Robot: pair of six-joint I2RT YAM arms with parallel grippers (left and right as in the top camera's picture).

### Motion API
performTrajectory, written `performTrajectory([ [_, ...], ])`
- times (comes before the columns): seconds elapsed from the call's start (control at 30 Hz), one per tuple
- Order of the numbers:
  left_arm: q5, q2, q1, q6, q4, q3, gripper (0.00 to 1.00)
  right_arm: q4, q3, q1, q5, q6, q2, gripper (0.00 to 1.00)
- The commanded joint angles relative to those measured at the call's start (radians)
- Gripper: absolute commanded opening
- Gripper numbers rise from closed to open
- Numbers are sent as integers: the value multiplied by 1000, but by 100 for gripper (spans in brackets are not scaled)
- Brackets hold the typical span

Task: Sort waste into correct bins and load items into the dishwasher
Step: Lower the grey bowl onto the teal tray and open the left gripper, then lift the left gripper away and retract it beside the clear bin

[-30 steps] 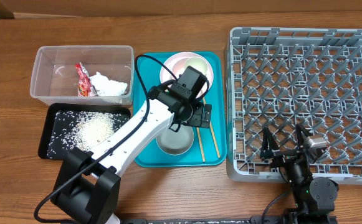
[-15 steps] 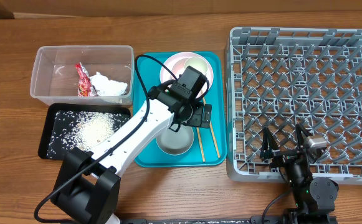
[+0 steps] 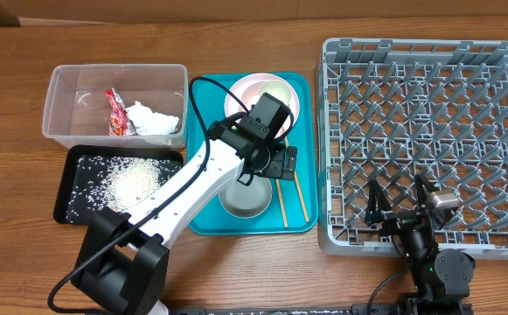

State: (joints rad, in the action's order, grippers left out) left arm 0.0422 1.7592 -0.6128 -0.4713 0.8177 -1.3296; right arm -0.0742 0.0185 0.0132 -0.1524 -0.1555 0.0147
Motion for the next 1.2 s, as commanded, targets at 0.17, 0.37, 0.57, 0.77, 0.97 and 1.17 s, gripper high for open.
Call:
performTrajectory([
  [0.17, 7, 6, 4, 3, -4, -23, 100, 6, -11, -3, 1, 5, -8, 100],
  [0.37, 8, 6, 4, 3, -29, -23, 100, 6, -11, -3, 1, 5, -8, 100],
  [0.57, -7, 6, 4, 1, -64, -23, 100, 6, -11, -3, 1, 5, -8, 100],
  [0.77, 41, 6, 5, -12, -74, -29, 100, 6, -11, -3, 1, 5, -8, 100],
  [0.97, 8, 6, 10, -33, 37, -160, 84, 6, -11, -3, 1, 5, -8, 100],
  [1.17, -140, 6, 13, -95, 261, -430, 80, 6, -11, -3, 1, 5, -8, 100],
])
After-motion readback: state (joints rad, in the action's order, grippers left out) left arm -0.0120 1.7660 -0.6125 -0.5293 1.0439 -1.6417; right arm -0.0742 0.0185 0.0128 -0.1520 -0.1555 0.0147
